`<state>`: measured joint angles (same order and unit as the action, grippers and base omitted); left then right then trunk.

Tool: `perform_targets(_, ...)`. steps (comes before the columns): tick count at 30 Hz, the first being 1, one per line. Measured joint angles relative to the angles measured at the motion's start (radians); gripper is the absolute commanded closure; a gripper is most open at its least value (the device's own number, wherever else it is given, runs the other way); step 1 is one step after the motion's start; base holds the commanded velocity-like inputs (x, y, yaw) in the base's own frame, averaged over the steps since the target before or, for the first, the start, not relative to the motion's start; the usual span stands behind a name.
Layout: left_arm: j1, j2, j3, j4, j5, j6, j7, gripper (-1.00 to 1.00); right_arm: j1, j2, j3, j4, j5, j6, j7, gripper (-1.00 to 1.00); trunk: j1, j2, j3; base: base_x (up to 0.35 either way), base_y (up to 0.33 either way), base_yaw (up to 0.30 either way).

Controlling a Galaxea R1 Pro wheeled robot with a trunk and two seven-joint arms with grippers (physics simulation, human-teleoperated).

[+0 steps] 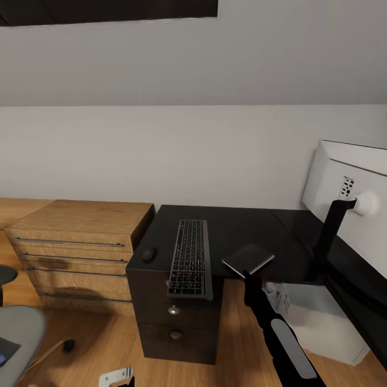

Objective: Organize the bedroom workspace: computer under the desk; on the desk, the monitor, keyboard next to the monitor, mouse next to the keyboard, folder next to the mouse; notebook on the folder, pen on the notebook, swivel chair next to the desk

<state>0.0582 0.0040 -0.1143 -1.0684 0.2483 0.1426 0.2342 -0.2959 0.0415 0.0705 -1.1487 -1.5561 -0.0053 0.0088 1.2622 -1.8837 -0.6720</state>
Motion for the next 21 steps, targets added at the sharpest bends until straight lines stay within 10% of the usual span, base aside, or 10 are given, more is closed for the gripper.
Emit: perform_targets(21,0.0,0.0,0.0,0.0,0.001,0.0,0.0,-1.0,0.0,0.0,0.0,-0.001,0.0,0.001,-0.001,1.0,0.0,0.0,0.0,0.069,0.011,0.0)
